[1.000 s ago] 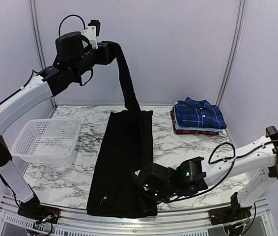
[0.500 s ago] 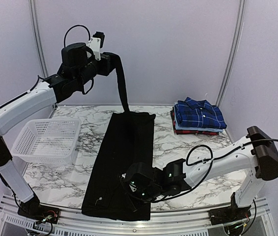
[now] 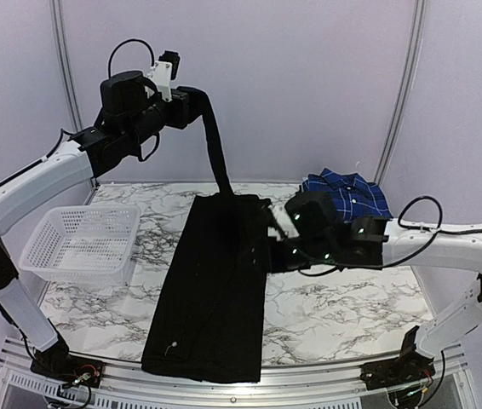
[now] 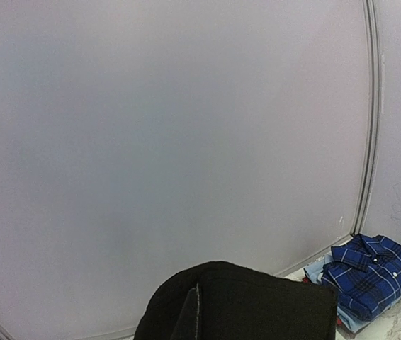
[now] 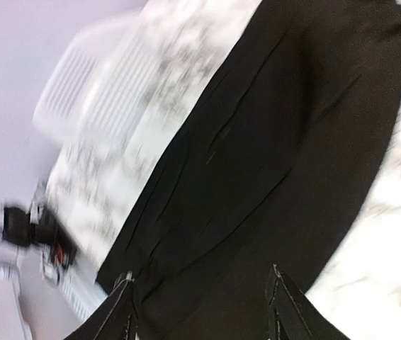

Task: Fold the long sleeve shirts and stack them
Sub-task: Fold the 1/3-folded shirt at the center of the board, then fold the sleeve of the rectangle-folded shirt.

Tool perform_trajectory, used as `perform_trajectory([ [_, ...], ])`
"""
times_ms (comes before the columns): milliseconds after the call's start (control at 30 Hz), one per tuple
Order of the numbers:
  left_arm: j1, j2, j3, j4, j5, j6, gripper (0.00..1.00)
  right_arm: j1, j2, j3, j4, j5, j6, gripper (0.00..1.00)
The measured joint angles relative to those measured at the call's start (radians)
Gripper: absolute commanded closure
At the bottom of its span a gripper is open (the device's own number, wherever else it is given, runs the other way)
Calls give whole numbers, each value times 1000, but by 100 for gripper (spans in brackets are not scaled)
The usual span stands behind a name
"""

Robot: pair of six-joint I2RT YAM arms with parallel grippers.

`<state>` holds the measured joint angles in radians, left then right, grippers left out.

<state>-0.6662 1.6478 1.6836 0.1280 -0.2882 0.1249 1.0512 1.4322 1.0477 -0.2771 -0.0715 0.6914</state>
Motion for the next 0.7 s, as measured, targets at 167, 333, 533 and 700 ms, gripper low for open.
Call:
perform_trajectory([
  [167,1,-26,-34,0,11,0,100,-202,-42,-13,39,40,-42,47],
  [333,1,-66,-89,-23,29,2,100,-294,4,-20,56,31,-81,48],
  [533,1,-209,-296,-94,105,-69,100,-341,83,-16,69,10,-129,49],
  [700,0,-364,-554,-140,253,-197,100,-390,191,30,83,-20,-167,52],
])
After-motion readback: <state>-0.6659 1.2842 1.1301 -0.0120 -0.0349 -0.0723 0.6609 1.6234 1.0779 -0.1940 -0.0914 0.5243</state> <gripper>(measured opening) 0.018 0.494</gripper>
